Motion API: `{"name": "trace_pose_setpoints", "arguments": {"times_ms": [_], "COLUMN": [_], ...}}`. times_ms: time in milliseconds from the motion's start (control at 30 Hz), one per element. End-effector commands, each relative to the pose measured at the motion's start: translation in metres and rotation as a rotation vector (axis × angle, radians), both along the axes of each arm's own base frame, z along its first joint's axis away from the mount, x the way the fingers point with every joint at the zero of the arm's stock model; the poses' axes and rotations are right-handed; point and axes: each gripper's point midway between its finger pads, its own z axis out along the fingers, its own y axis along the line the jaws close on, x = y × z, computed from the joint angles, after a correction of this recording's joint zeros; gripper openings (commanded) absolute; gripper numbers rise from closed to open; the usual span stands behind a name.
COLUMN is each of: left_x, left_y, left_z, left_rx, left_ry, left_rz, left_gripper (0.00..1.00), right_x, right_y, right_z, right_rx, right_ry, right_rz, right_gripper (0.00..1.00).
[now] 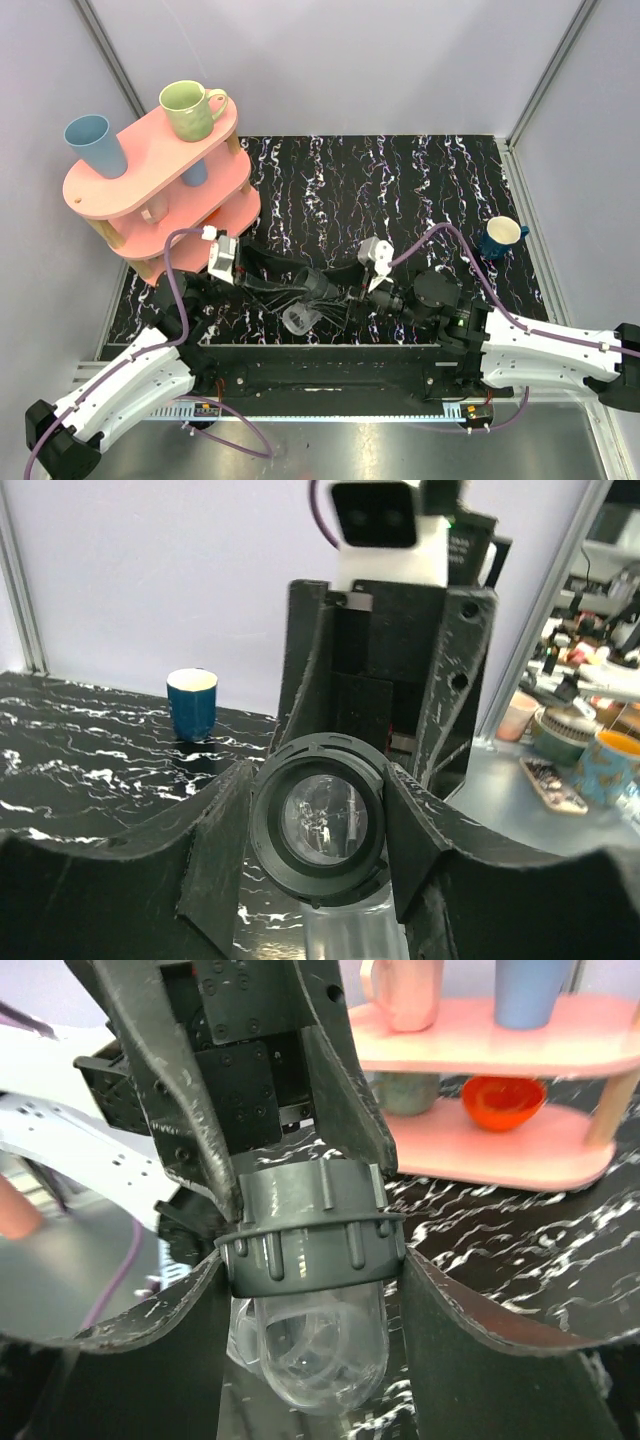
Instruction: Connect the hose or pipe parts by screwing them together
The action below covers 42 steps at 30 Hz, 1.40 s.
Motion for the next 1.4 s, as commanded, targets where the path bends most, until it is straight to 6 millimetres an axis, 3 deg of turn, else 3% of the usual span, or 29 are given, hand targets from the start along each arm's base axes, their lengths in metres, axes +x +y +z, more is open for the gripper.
{"name": "trace_pose_setpoints", "arguments": {"times_ms": [0,133,167,300,433,467,500,600,700,833,867,933,967,1000,1033,1100,1133,1200,1233,1300,1333,1367], "left_x": [-0.031,-0.04,-0.04,-0.045,-0.046,-0.044,-0.042,-0.03,-0.022,0.007,0.013,0.027,0.028,0.031,0.037,0.041,0.044,0.047,0.047,0.043,0.046,0.047], "left_y": [-0.009,-0.005,-0.004,0.007,0.01,0.01,0.01,0.011,0.015,0.024,0.027,0.031,0.033,0.032,0.034,0.035,0.036,0.039,0.041,0.044,0.048,0.051], "left_z": [-0.028,-0.028,-0.032,-0.019,-0.008,-0.007,-0.007,-0.006,-0.006,-0.005,-0.009,-0.015,-0.018,-0.027,-0.032,-0.048,-0.053,-0.067,-0.074,-0.077,-0.08,-0.08], "left_rx": [0.1,0.118,0.12,0.054,0.006,0.012,0.022,0.051,0.062,0.068,0.103,0.165,0.206,0.248,0.27,0.332,0.353,0.391,0.415,0.432,0.448,0.446], "left_ry": [-0.268,-0.32,-0.336,-0.386,-0.331,-0.306,-0.28,-0.211,-0.183,-0.084,-0.044,-0.031,-0.021,-0.002,0.011,0.064,0.076,0.116,0.127,0.115,0.124,0.129], "left_rz": [-0.176,-0.202,-0.191,-0.131,-0.114,-0.105,-0.093,-0.033,0.033,0.21,0.243,0.316,0.325,0.333,0.361,0.375,0.387,0.411,0.416,0.408,0.437,0.454], "left_gripper": [0.0,0.0,0.0,0.0,0.02,0.19,0.5,0.84,0.96,0.99,0.99,0.99,0.99,0.99,0.99,0.99,0.99,0.99,0.99,0.99,0.99,0.99], "right_x": [0.002,0.004,0.004,-0.014,-0.01,-0.006,0.002,0.017,0.029,0.058,0.069,0.091,0.099,0.112,0.119,0.135,0.152,0.168,0.185,0.206,0.219,0.231], "right_y": [-0.008,-0.024,-0.027,-0.047,-0.059,-0.062,-0.069,-0.084,-0.096,-0.115,-0.115,-0.133,-0.127,-0.135,-0.136,-0.131,-0.143,-0.137,-0.149,-0.153,-0.162,-0.165], "right_z": [0.084,0.087,0.078,0.082,0.082,0.081,0.076,0.07,0.065,0.054,0.043,0.031,0.018,0.006,0.0,-0.031,-0.04,-0.069,-0.075,-0.104,-0.104,-0.128], "right_rx": [0.328,0.363,0.345,0.323,0.236,0.218,0.198,0.159,0.127,0.038,-0.03,-0.122,-0.2,-0.259,-0.289,-0.359,-0.379,-0.409,-0.41,-0.496,-0.511,-0.584], "right_ry": [0.292,0.267,0.239,0.09,0.04,0.03,0.036,0.01,-0.004,-0.016,-0.037,-0.031,-0.036,-0.029,-0.015,0.068,0.101,0.192,0.231,0.282,0.292,0.316], "right_rz": [-0.016,-0.035,-0.041,0.014,-0.037,-0.063,-0.116,-0.223,-0.312,-0.517,-0.575,-0.751,-0.778,-0.833,-0.856,-0.856,-0.904,-0.892,-0.944,-0.982,-1.03,-1.065], "right_gripper": [0.0,0.0,0.0,0.0,0.0,0.0,0.0,0.0,0.0,0.0,0.0,0.0,0.0,0.0,0.0,0.0,0.01,0.01,0.02,0.02,0.03,0.06]}}
